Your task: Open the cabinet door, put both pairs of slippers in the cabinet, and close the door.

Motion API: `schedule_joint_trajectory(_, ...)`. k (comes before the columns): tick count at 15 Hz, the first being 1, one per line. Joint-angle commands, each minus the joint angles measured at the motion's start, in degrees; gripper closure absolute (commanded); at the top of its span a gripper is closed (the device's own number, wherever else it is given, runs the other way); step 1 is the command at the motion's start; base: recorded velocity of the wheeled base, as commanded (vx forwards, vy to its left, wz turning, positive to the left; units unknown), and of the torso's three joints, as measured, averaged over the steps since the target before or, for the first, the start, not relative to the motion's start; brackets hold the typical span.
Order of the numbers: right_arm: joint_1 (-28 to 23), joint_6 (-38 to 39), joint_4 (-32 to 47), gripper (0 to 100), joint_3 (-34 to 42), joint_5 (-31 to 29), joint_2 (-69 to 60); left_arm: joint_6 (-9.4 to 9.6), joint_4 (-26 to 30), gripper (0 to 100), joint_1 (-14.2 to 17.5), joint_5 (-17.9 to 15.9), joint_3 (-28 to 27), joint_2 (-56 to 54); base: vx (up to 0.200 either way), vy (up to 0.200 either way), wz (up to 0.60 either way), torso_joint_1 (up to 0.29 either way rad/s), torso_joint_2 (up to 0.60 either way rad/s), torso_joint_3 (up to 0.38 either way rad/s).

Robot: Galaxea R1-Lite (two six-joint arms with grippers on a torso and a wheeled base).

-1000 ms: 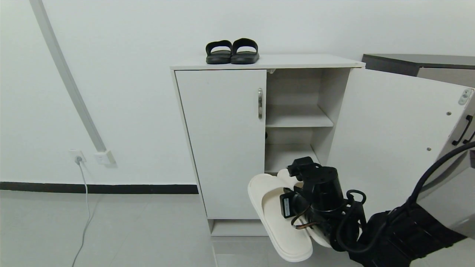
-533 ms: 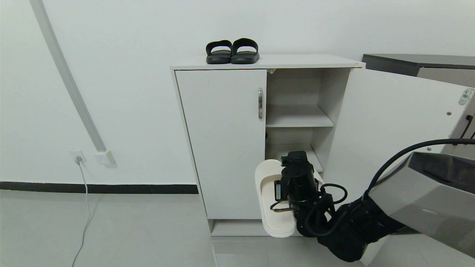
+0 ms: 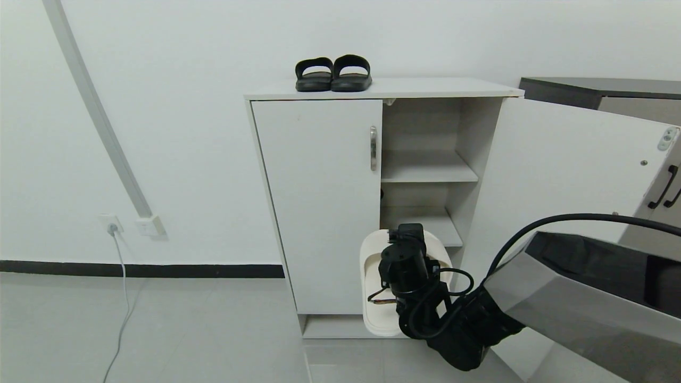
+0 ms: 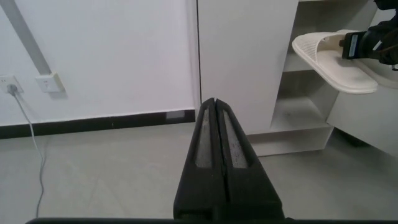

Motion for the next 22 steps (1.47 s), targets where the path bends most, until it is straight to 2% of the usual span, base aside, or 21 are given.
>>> schedule_joint_trajectory(1,0.0,0.0,0.0,100,0.0,0.0,0.2,-0.03,0.0,100,0.0,0.0,-0.1,0.1,0.000,0.000,0.00,0.000,0.00,0.000)
schedule_joint_trajectory(4,0.0,0.0,0.0,100,0.2,0.0,0.3,-0.03,0.0,100,0.0,0.0,0.0,0.1,0.000,0.000,0.00,0.000,0.00,0.000)
schedule_joint_trajectory(13,-0.1,0.0,-0.3,100,0.4,0.1,2.0,-0.03,0.0,100,0.0,0.1,0.0,0.1,0.000,-0.200,0.00,0.002,0.00,0.001)
schedule_joint_trajectory(19,-0.6,-5.8,-8.8,100,0.2,3.2,6.3,-0.03,0.0,100,0.0,0.1,0.0,0.1,0.000,0.000,0.00,0.000,0.00,0.000)
schedule_joint_trajectory(22,-1.0,-6.0,-8.8,100,0.0,5.4,6.8,-0.03,0.0,100,0.0,0.1,0.0,0.1,0.000,0.000,0.00,0.000,0.00,0.000)
